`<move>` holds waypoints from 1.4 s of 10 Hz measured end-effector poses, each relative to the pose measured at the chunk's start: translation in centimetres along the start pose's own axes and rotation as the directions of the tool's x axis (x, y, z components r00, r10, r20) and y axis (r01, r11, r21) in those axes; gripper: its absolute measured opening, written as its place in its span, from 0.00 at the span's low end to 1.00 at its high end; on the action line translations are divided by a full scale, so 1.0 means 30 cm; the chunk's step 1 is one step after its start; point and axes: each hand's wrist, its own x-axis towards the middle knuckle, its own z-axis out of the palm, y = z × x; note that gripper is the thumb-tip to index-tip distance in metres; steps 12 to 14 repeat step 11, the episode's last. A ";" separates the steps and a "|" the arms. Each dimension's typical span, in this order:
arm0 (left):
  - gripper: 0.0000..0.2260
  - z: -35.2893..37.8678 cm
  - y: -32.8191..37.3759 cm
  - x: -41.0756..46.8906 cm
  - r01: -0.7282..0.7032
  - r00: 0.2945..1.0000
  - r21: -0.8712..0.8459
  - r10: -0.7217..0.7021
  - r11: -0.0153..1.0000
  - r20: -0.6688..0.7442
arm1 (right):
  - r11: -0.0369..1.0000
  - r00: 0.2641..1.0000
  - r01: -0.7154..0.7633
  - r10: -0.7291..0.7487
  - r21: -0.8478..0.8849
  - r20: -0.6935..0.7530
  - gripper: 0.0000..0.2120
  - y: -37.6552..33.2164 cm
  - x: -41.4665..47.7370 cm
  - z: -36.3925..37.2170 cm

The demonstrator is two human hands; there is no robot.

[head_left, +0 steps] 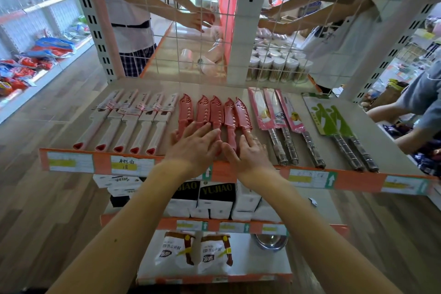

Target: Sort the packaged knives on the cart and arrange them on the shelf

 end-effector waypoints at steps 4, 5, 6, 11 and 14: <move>0.22 0.012 0.001 0.007 -0.015 1.000 -0.009 0.015 1.000 0.027 | 1.000 1.000 -0.007 0.007 -0.006 0.010 0.35 -0.014 -0.004 -0.009; 0.23 0.008 -0.002 -0.001 -0.017 0.999 -0.022 0.018 1.000 0.030 | 1.000 1.000 0.007 -0.007 -0.012 0.004 0.34 -0.007 -0.010 -0.013; 0.23 -0.008 -0.006 -0.009 -0.010 1.000 -0.015 0.010 1.000 0.014 | 0.999 1.000 0.004 -0.004 -0.032 0.002 0.32 0.001 -0.015 -0.025; 0.22 -0.043 0.002 -0.080 0.029 0.999 0.068 -0.026 0.997 -0.046 | 0.994 0.998 0.042 -0.047 -0.103 -0.044 0.25 0.073 -0.095 -0.079; 0.22 -0.043 0.002 -0.080 0.029 0.999 0.068 -0.026 0.997 -0.046 | 0.994 0.998 0.042 -0.047 -0.103 -0.044 0.25 0.073 -0.095 -0.079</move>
